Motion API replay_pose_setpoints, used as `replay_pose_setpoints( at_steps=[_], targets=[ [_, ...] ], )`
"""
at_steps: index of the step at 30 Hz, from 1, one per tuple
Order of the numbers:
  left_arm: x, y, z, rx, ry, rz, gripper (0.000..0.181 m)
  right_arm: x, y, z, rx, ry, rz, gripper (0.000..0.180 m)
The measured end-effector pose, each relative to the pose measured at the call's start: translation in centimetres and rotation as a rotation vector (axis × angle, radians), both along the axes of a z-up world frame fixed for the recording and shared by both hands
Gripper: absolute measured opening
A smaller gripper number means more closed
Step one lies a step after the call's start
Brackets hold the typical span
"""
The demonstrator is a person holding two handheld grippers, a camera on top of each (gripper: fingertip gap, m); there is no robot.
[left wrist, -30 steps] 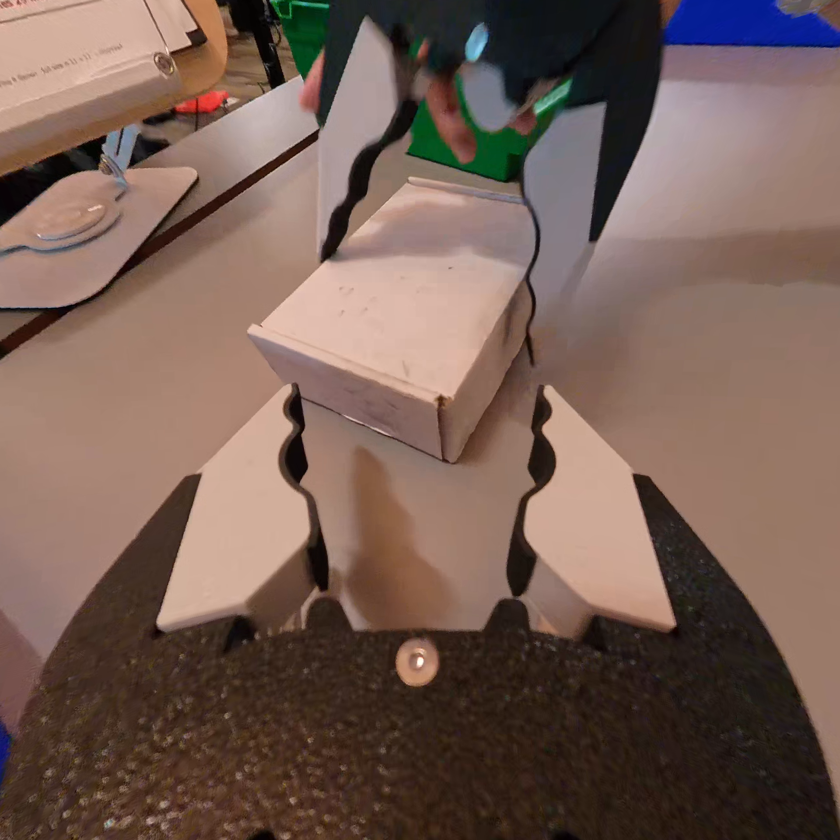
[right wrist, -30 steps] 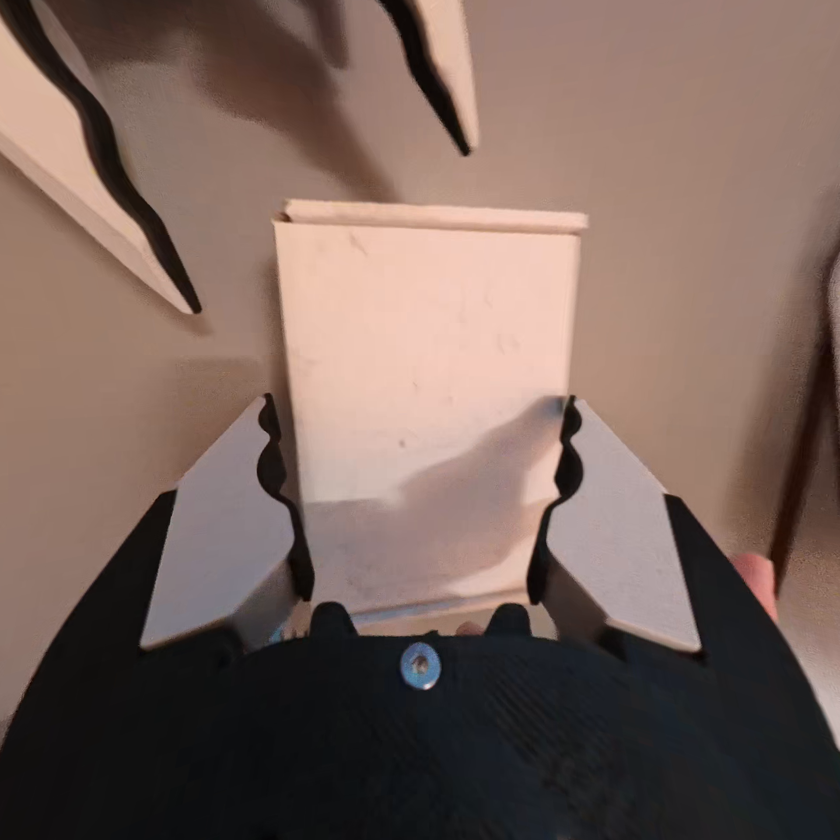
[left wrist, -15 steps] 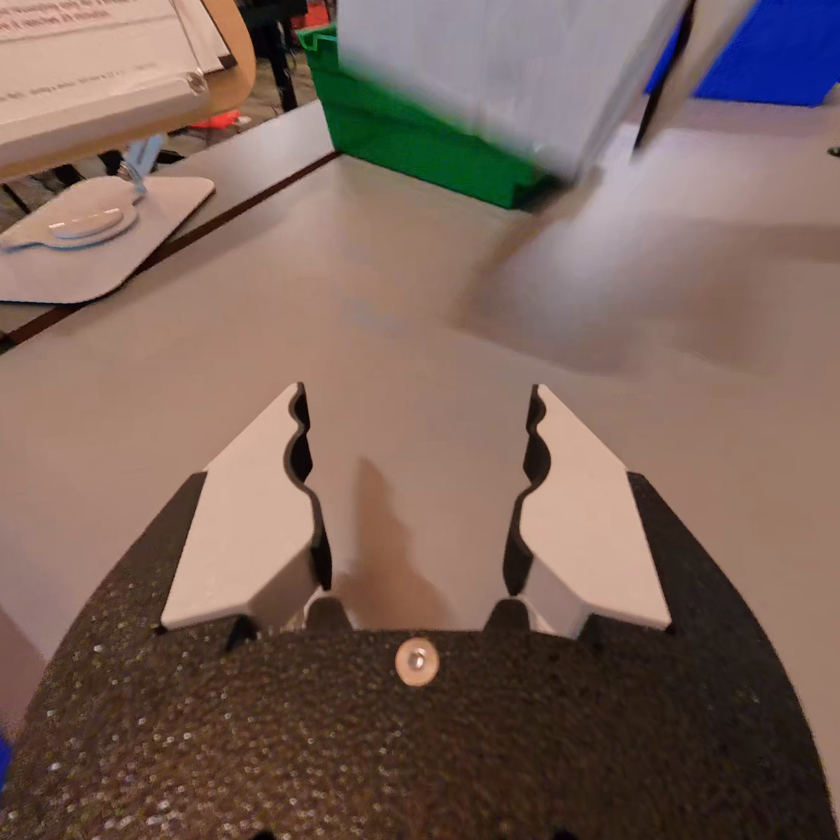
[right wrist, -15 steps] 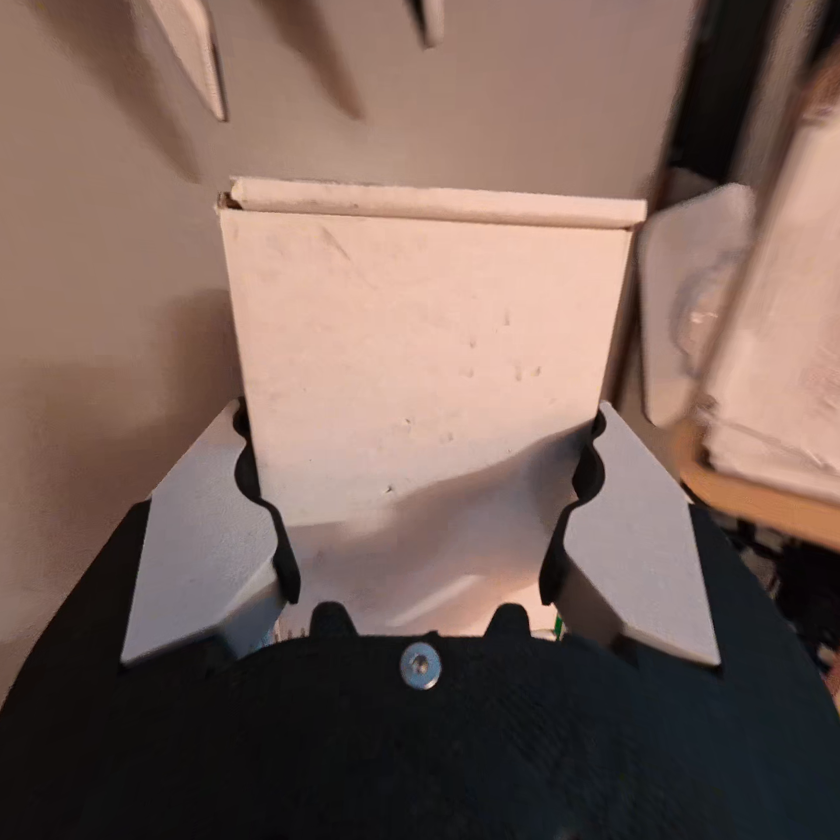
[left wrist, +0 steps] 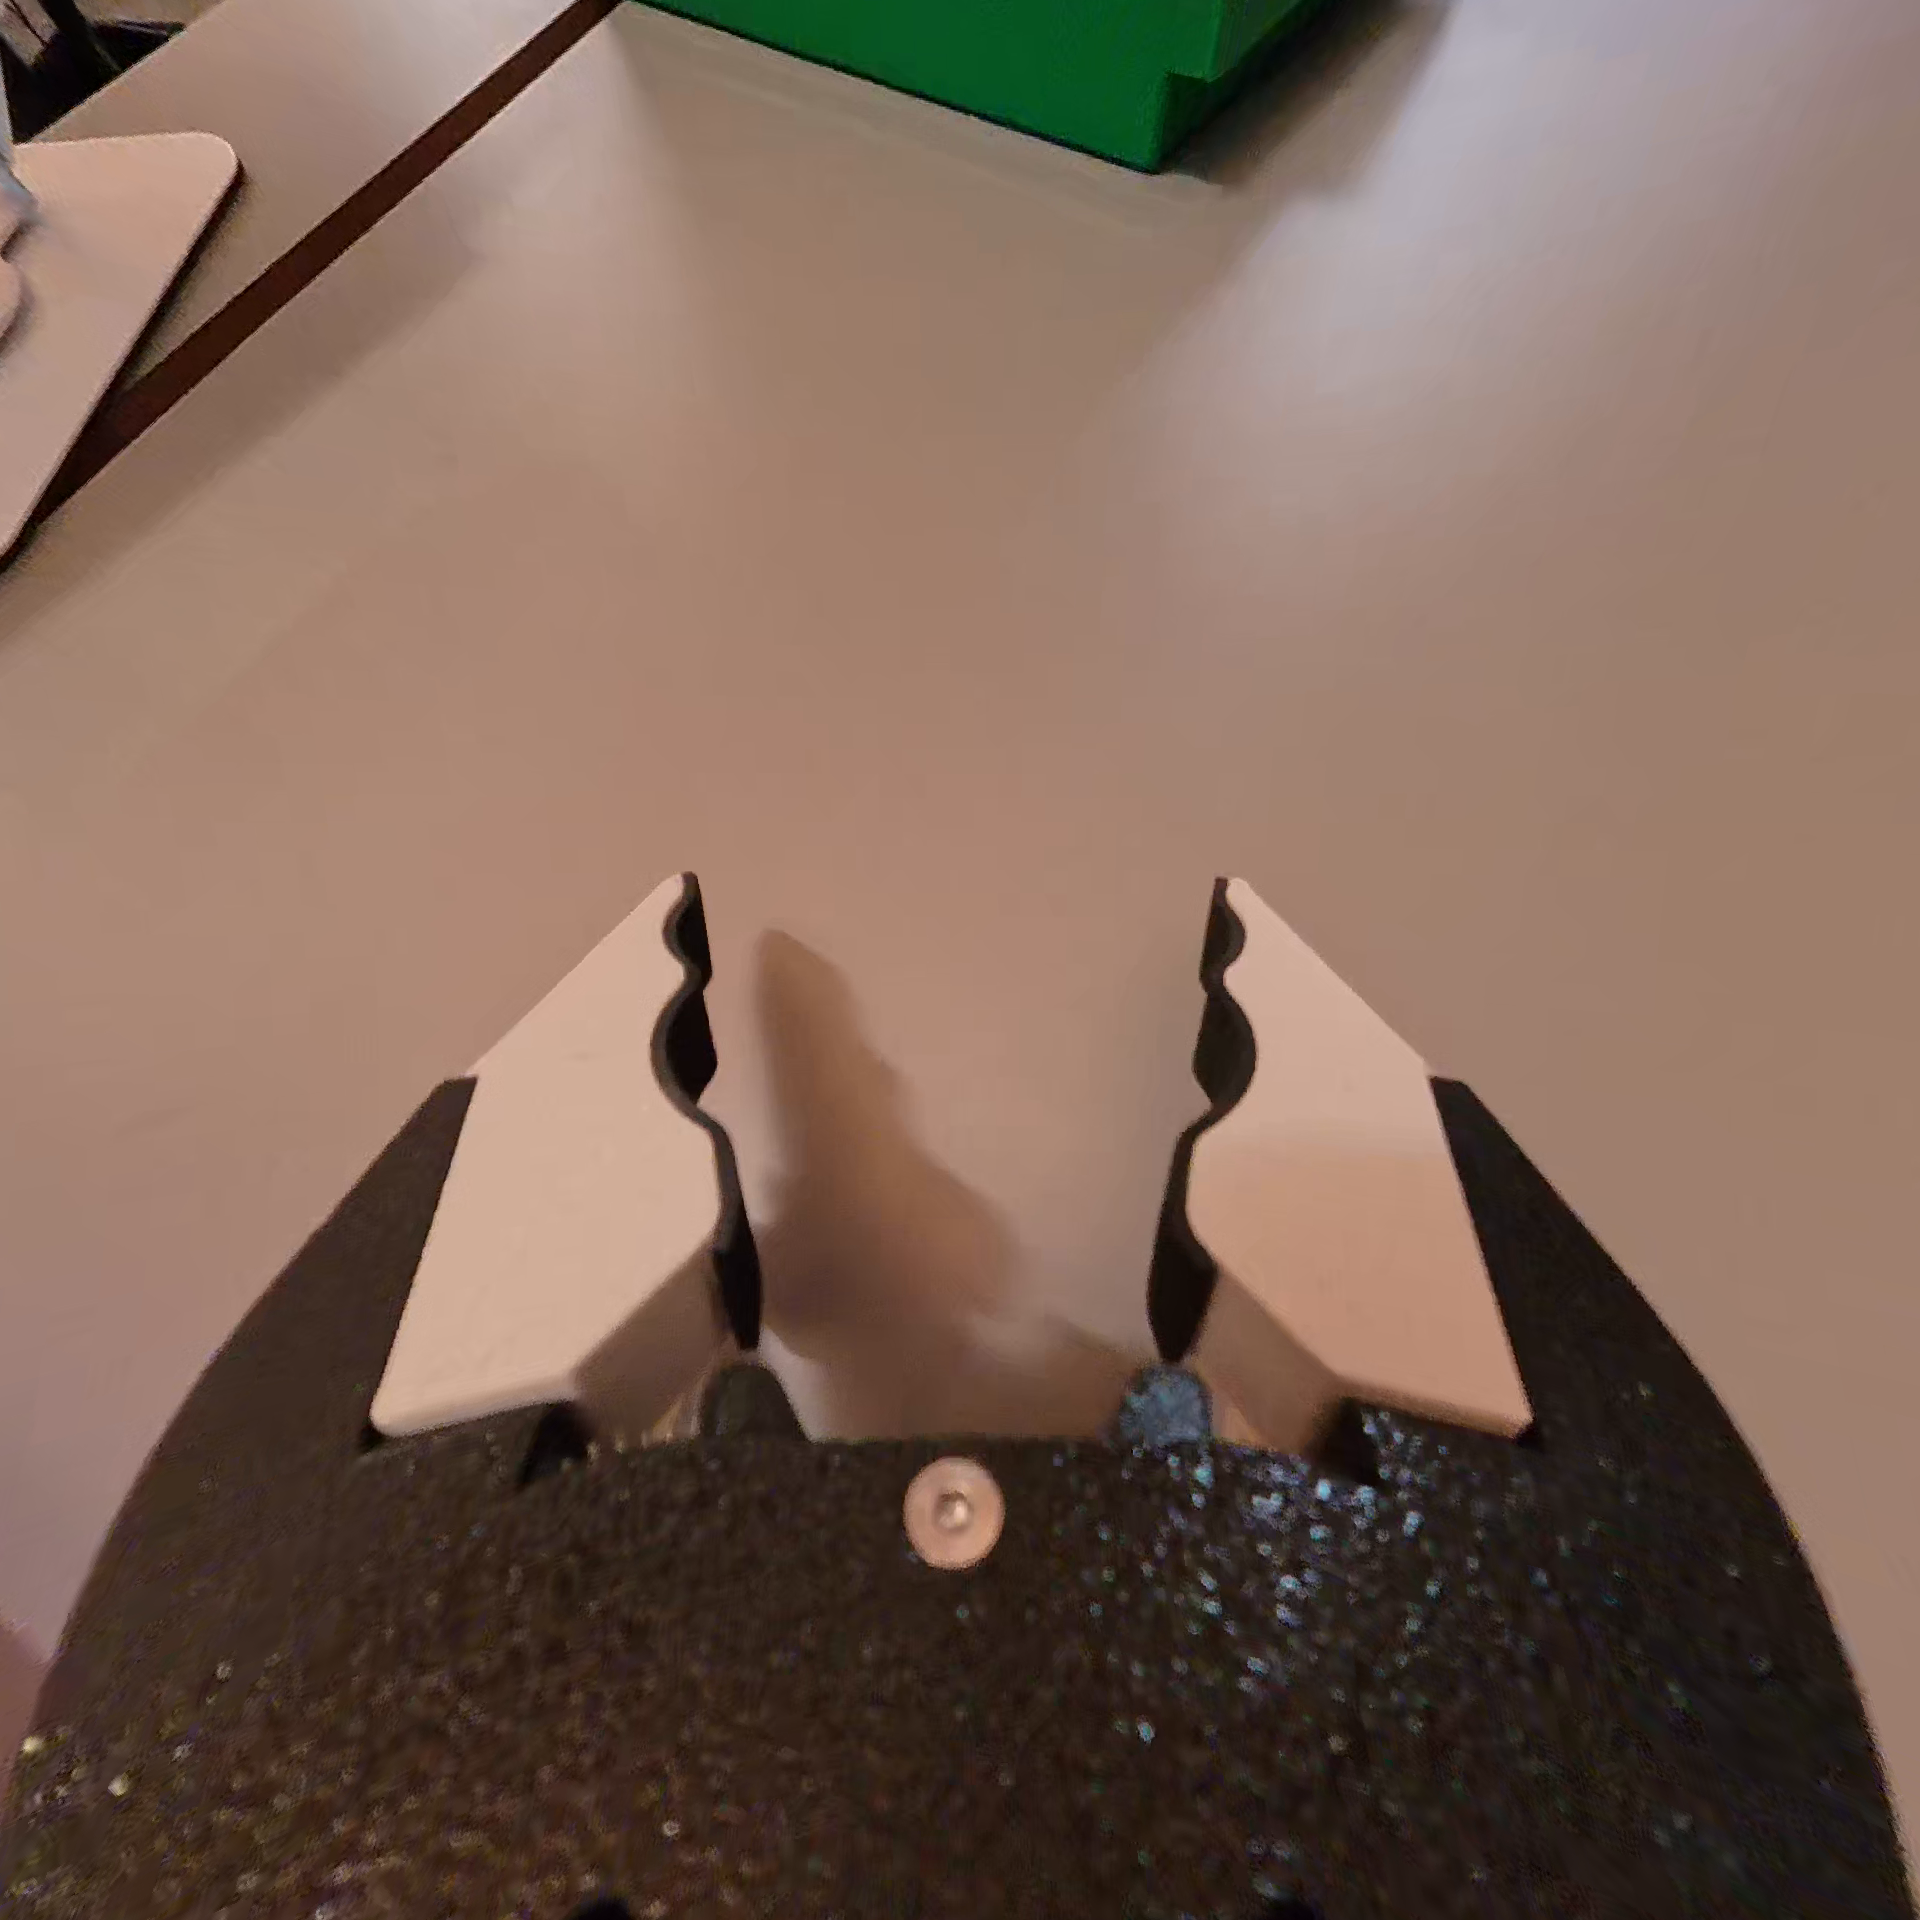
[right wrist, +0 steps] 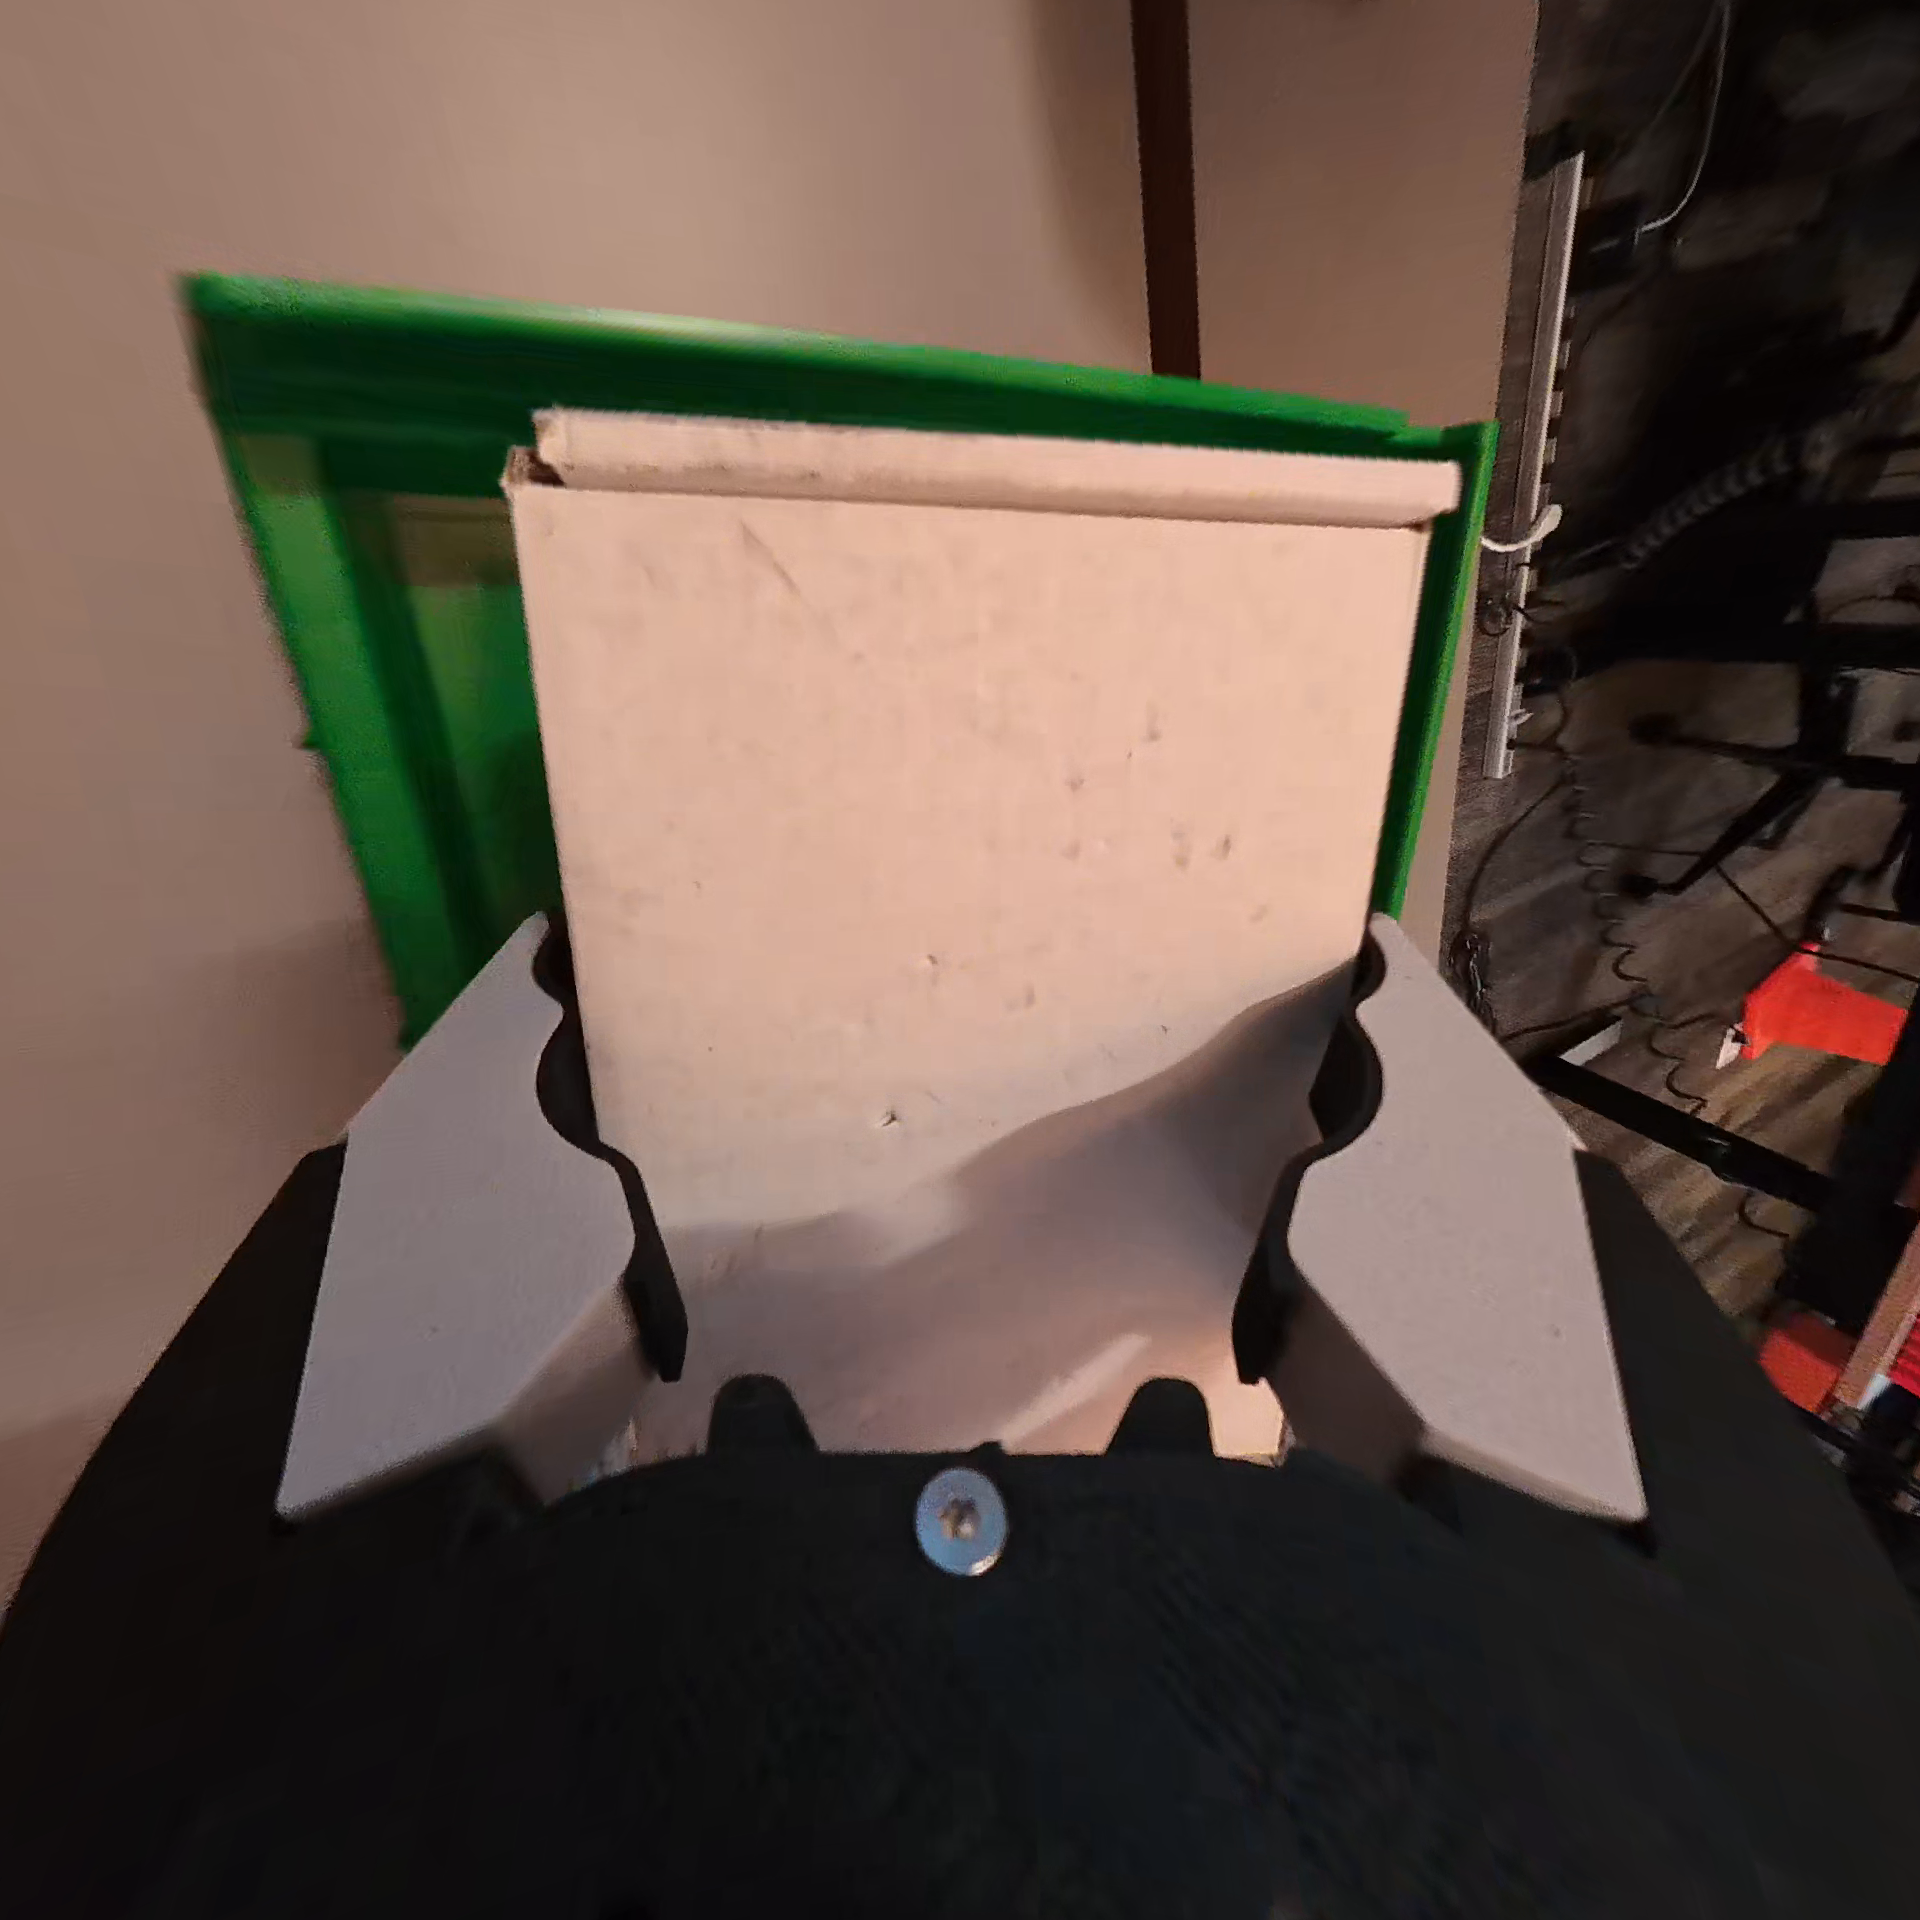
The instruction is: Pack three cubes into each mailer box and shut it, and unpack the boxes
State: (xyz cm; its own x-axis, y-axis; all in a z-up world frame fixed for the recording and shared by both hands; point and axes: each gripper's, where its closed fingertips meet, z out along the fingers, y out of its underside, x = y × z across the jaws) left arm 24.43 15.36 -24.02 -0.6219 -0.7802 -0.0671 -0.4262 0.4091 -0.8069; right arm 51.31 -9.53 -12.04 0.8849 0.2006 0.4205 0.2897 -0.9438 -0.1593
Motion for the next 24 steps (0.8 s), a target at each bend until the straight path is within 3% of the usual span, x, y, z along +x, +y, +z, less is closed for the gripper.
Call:
replay_pose_setpoints(
  at_steps=[8,15,21,24],
  targets=[
    [0.0,0.3,0.9,-0.061,-0.034,0.022,0.086,4.7,0.6,-5.4,-0.045,0.122,0.011,0.141],
    [0.2,0.6,0.7,-0.079,-0.006,0.043,0.085,8.7,2.2,-8.9,-0.067,0.041,0.098,0.141],
    [0.1,0.5,0.5,-0.07,0.003,0.042,0.084,11.8,1.3,-11.5,-0.15,-0.054,0.005,0.138],
    [0.0,0.4,0.2,-0.079,0.036,0.028,0.085,11.0,2.1,-11.3,-0.073,-0.012,-0.007,0.128]
  ],
)
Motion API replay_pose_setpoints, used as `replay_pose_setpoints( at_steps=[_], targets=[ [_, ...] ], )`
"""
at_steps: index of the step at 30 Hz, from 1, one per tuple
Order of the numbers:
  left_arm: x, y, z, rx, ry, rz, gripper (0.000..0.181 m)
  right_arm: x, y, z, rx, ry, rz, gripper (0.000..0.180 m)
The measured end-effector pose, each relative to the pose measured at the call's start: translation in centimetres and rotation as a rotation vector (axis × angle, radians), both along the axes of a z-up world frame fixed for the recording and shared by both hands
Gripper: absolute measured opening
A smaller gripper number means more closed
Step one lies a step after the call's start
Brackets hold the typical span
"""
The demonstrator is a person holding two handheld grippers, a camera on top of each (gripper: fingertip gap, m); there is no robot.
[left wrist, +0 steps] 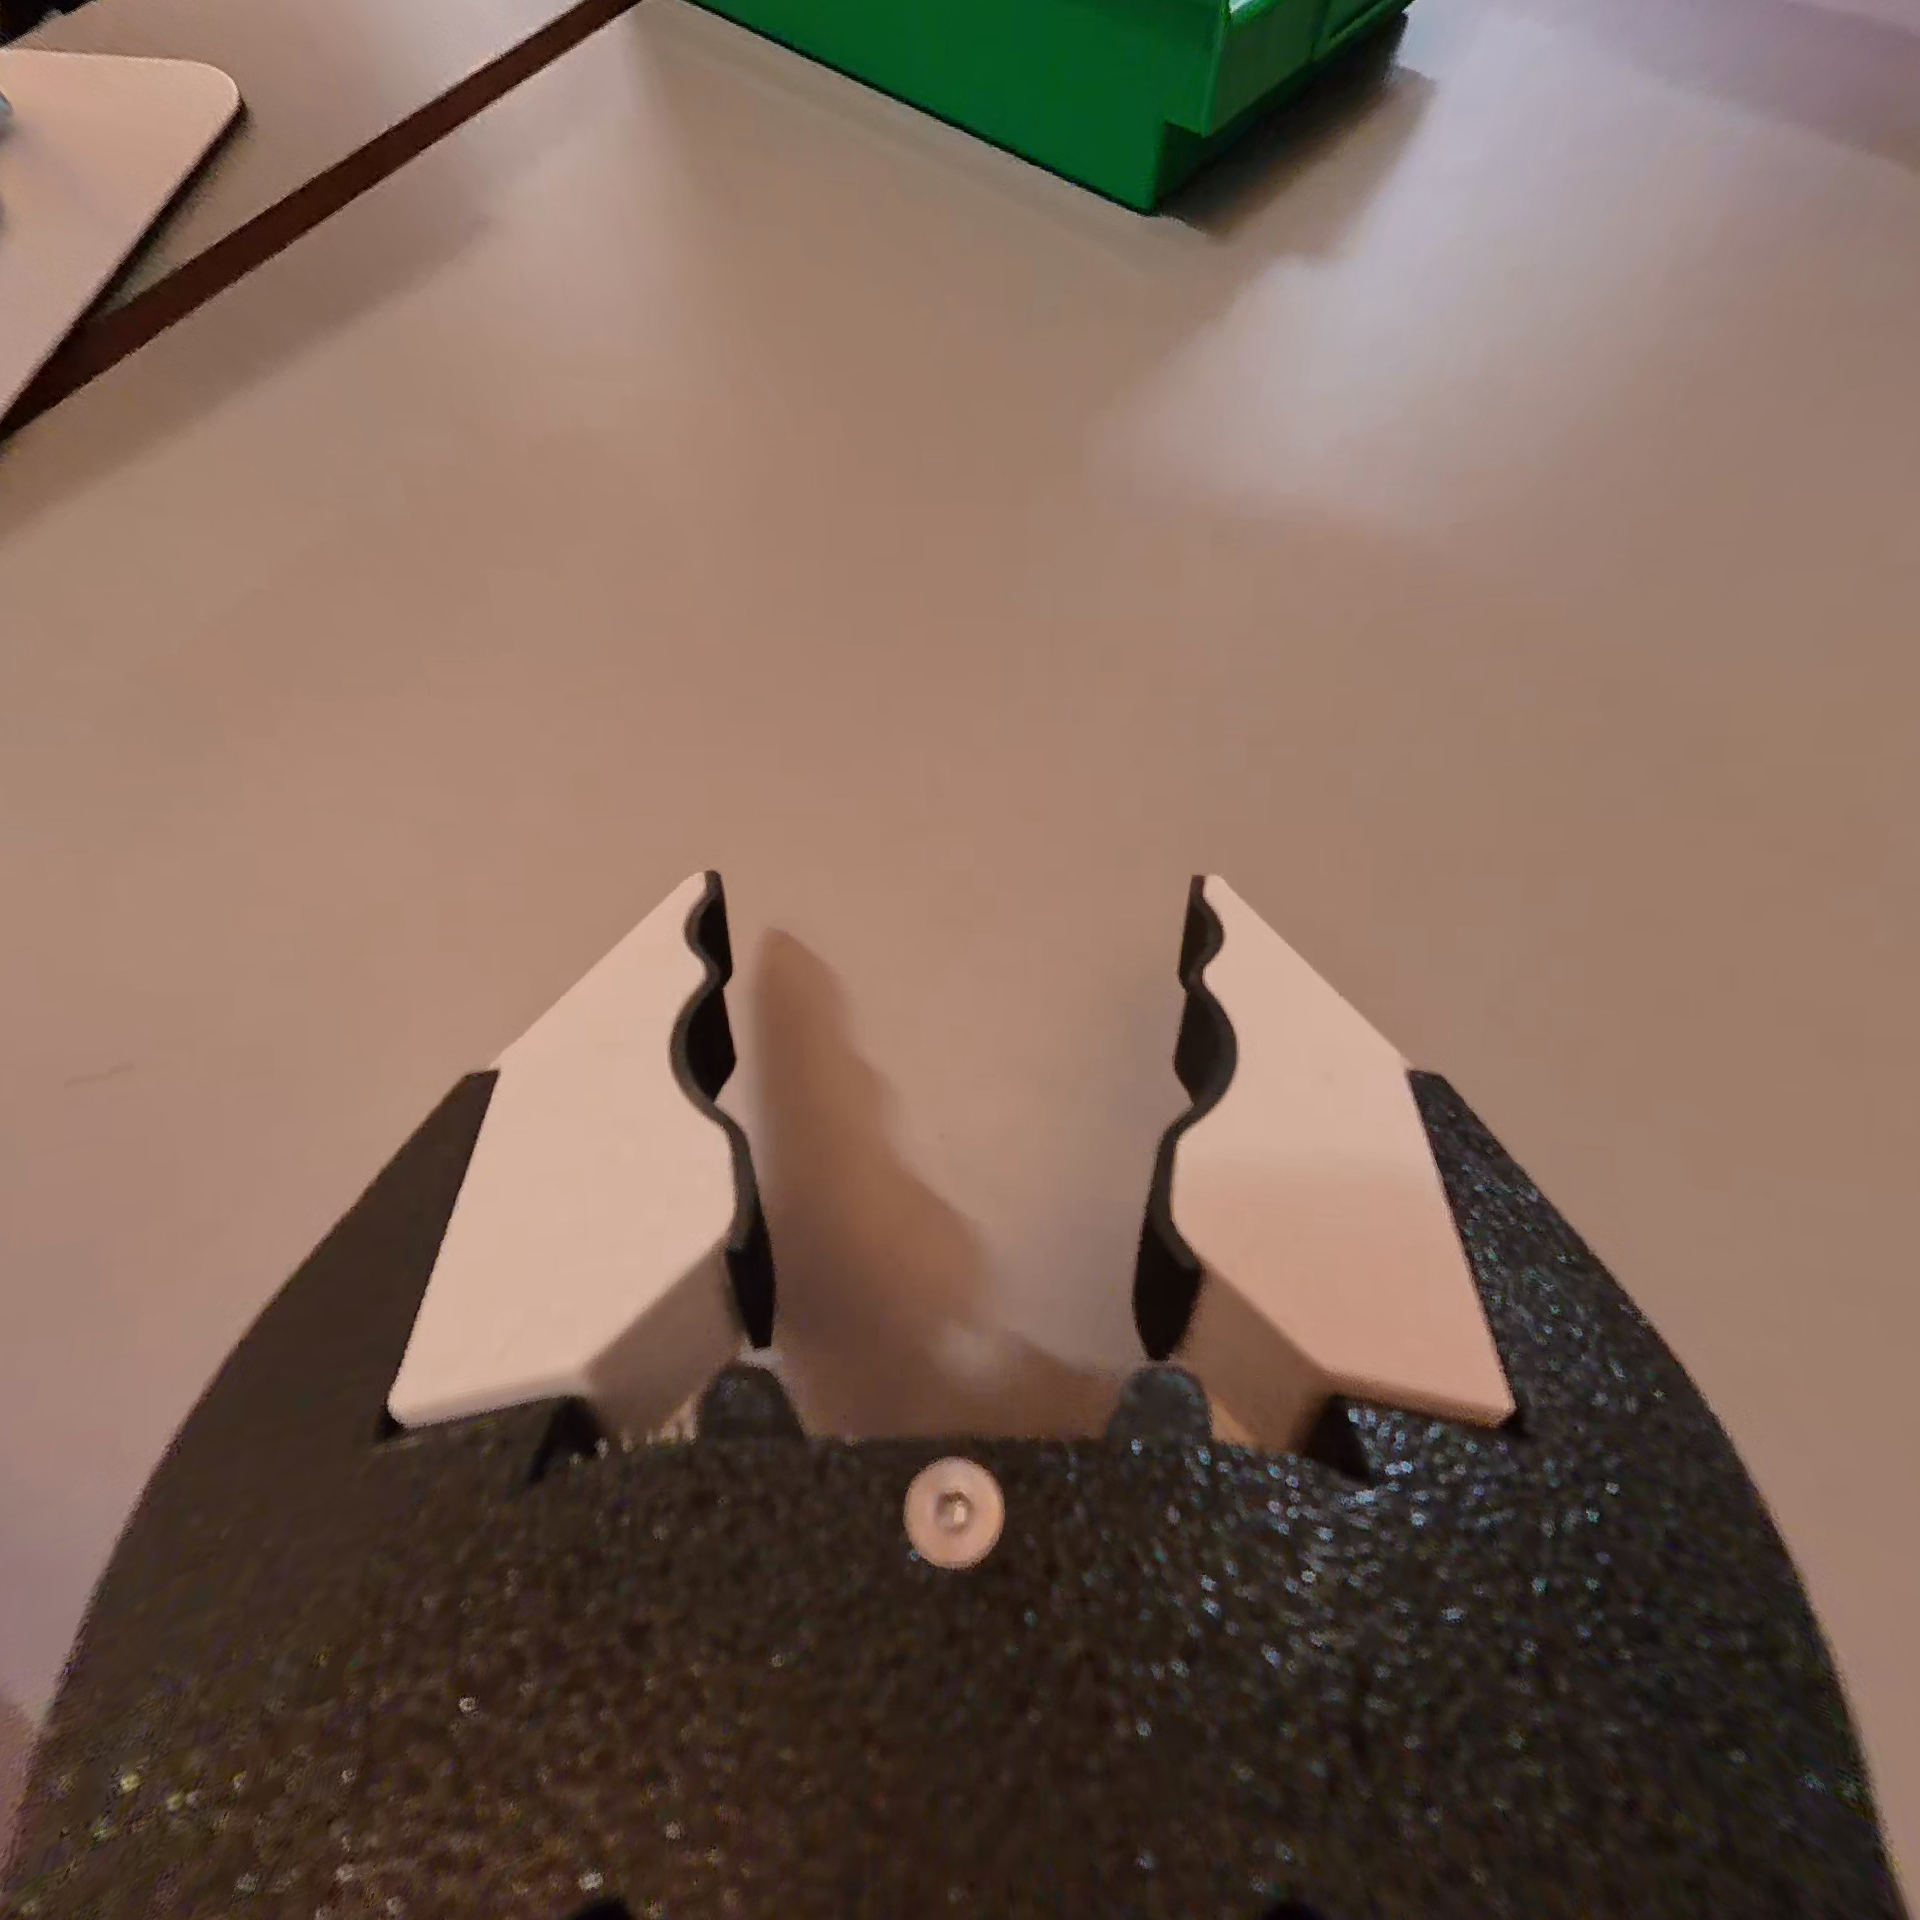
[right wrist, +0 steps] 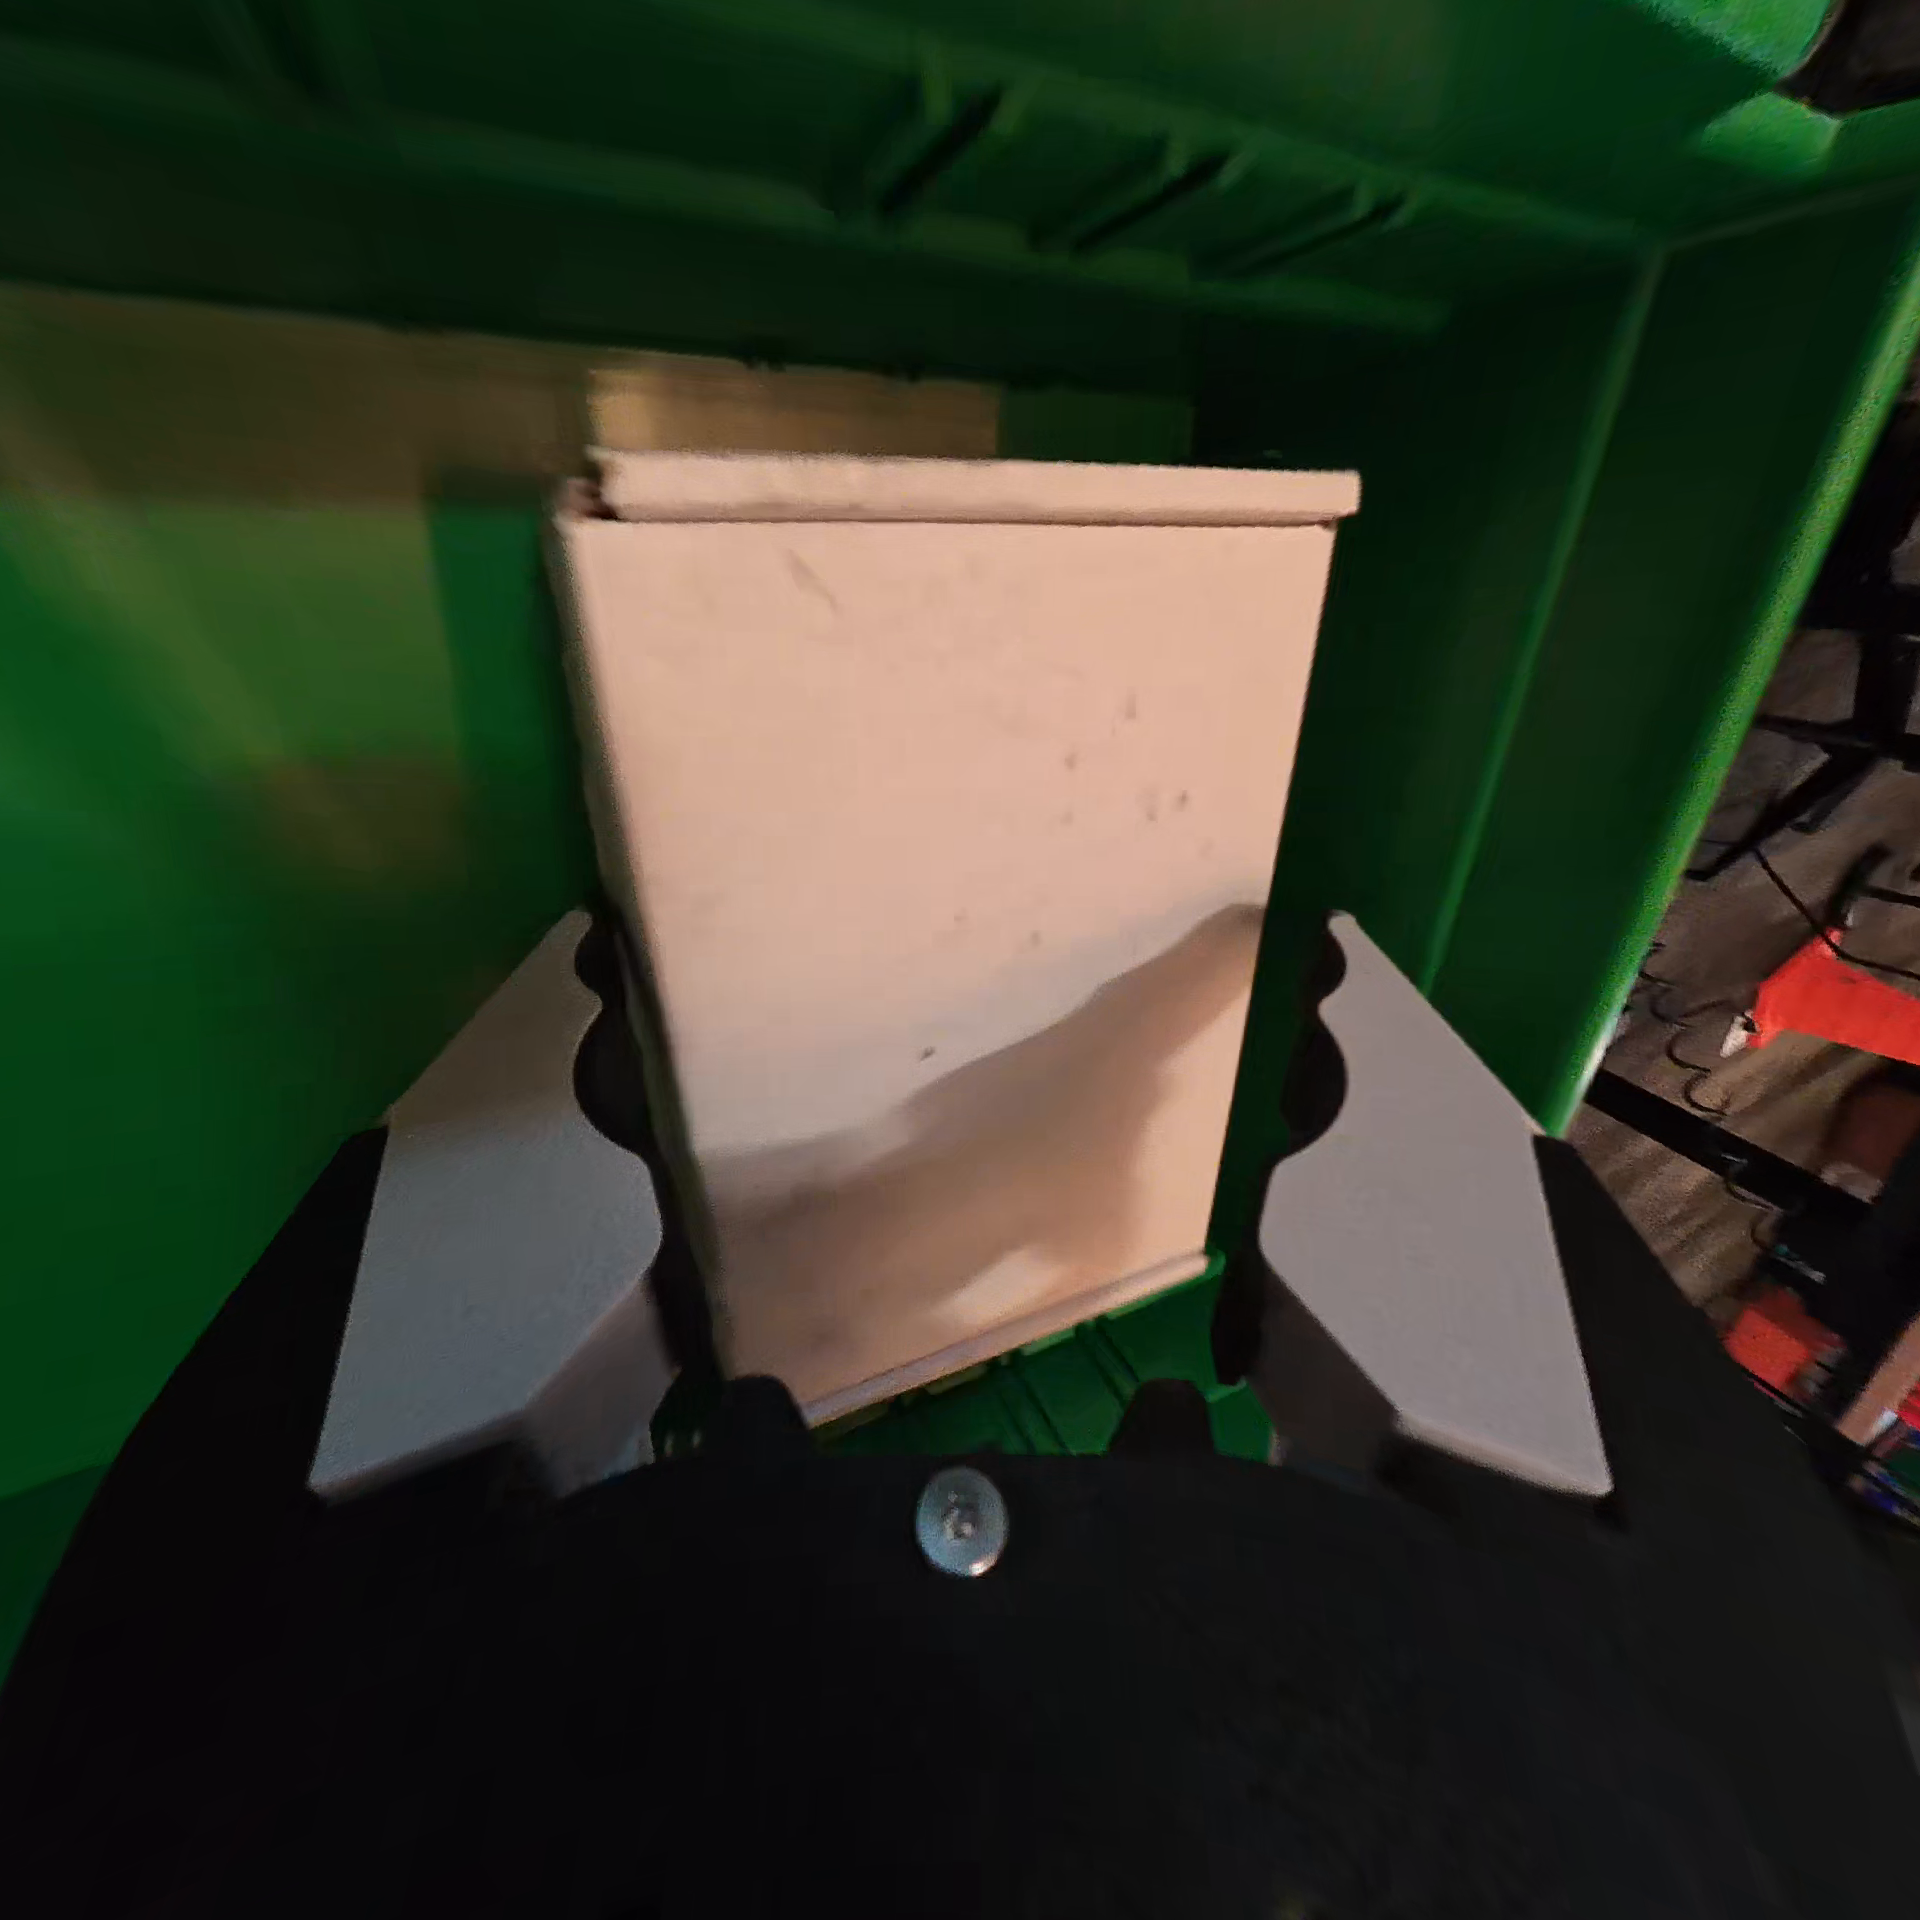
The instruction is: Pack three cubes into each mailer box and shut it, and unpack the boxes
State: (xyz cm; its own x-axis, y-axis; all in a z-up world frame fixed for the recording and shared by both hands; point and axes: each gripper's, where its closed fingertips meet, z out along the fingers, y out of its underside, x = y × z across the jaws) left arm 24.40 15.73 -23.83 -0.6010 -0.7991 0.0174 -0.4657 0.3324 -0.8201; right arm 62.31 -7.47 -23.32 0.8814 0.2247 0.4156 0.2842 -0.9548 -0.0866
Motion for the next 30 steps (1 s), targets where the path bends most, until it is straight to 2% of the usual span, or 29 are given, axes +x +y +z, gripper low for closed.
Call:
replay_pose_setpoints(
  at_steps=[2,5,7,10,13,14,15,16,18,20,21,23,26,28,30],
  targets=[
    [0.0,-0.1,-0.2,-0.003,0.022,-0.009,0.086,-0.6,-0.9,0.0,-0.058,-0.005,0.019,0.128],
    [-0.2,-0.3,-0.3,0.001,0.024,-0.025,0.086,-0.6,-2.3,1.9,-0.073,-0.119,-0.021,0.124],
    [-0.2,-0.4,-0.3,0.006,0.015,-0.032,0.086,-2.0,-2.5,4.1,0.028,-0.142,-0.067,0.124],
    [-0.3,-0.4,-0.3,0.01,0.012,-0.036,0.086,-5.3,-3.1,8.1,0.264,-0.188,-0.168,0.113],
    [-0.3,-0.5,-0.5,0.013,0.027,-0.04,0.086,-8.3,-6.2,12.6,0.4,-0.373,-0.222,0.104],
    [-0.3,-0.5,-0.5,0.013,0.028,-0.043,0.087,-9.8,-6.6,13.6,0.461,-0.379,-0.241,0.095],
    [-0.3,-0.5,-0.5,0.016,0.024,-0.046,0.086,-12.1,-6.3,13.4,0.492,-0.306,-0.227,0.088],
    [-0.4,-0.6,-0.5,0.02,0.018,-0.049,0.086,-14.7,-5.9,12.5,0.46,-0.215,-0.178,0.092],
    [-0.5,-0.8,-0.2,0.022,-0.001,-0.056,0.086,-17.8,-6.3,11.5,0.343,-0.18,-0.121,0.087],
    [-0.7,-1.1,0.3,0.007,-0.019,-0.051,0.087,-20.0,-6.4,11.3,0.336,-0.123,-0.175,0.085],
    [-0.9,-1.2,0.6,0.002,-0.027,-0.043,0.087,-21.4,-5.9,10.9,0.353,-0.062,-0.199,0.084],
    [-1.5,-1.1,1.5,0.01,-0.058,-0.015,0.087,-23.3,-4.9,10.8,0.448,-0.06,-0.276,0.082],
    [-3.3,-0.7,4.0,0.017,-0.114,0.016,0.086,-27.9,-2.1,9.3,0.623,-0.032,-0.299,0.091],
    [-4.3,1.2,6.2,0.072,-0.144,0.053,0.085,-30.5,-0.7,6.9,0.65,-0.009,-0.271,0.091],
    [-5.2,4.7,8.6,0.194,-0.162,0.095,0.085,-31.8,-0.5,4.7,0.623,-0.014,-0.282,0.093]
  ],
)
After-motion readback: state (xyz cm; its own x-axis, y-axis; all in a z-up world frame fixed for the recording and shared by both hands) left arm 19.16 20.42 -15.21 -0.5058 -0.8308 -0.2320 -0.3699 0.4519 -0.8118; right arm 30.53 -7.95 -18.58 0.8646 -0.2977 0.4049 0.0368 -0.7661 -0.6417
